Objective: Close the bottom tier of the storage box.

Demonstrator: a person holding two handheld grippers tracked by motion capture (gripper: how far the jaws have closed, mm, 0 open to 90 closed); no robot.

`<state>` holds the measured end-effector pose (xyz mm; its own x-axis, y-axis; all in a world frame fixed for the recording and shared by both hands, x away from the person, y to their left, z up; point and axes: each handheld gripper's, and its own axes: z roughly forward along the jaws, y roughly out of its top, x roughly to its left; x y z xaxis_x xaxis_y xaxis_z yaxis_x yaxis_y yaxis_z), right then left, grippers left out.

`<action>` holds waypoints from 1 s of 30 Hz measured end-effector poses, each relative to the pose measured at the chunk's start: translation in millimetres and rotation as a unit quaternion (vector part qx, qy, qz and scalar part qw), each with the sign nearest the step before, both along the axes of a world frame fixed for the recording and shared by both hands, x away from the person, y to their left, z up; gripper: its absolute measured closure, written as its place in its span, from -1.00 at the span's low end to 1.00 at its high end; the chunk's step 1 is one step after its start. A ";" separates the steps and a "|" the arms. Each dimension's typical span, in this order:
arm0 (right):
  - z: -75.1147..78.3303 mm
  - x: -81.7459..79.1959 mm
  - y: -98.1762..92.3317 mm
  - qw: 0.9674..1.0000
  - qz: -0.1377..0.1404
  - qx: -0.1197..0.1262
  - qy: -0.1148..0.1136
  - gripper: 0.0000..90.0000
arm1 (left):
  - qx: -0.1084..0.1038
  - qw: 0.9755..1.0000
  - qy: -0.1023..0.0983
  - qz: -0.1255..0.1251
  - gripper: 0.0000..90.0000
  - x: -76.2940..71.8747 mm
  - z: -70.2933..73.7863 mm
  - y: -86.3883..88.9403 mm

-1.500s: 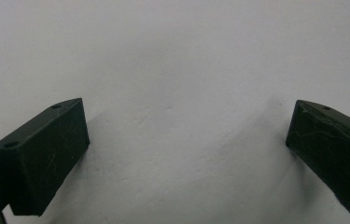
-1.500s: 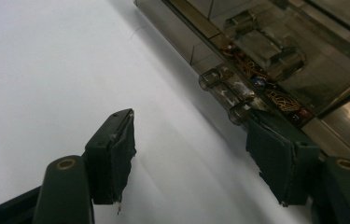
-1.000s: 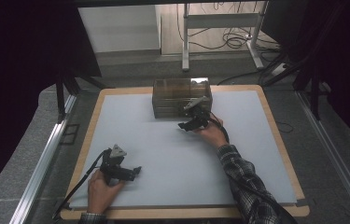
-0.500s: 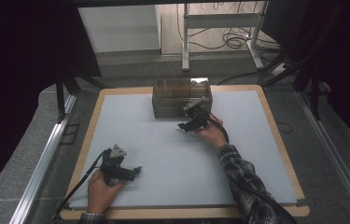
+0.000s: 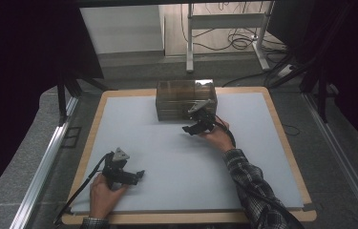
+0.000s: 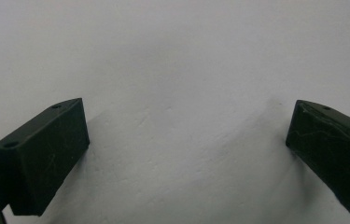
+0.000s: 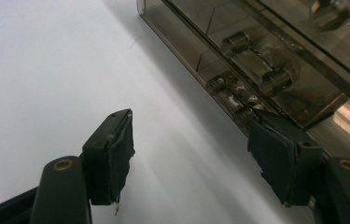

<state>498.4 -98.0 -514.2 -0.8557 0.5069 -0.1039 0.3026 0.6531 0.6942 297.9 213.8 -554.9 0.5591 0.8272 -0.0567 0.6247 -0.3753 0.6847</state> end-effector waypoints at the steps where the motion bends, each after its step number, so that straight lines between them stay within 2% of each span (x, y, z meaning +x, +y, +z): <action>1: 0.6 -0.9 -0.1 1.000 0.001 0.000 0.000 -0.32 | -0.001 1.000 0.000 0.001 -1.00 0.0 -0.1 -0.1; 16: 3.6 -11.7 1.3 1.000 0.013 0.003 -0.004 -0.38 | -0.001 1.000 0.000 0.001 -1.00 0.0 -0.1 -0.1; 30: 6.0 -18.4 -4.7 1.000 0.007 0.005 -0.004 -0.49 | -0.001 1.000 0.000 0.001 -1.00 0.0 -0.1 -0.1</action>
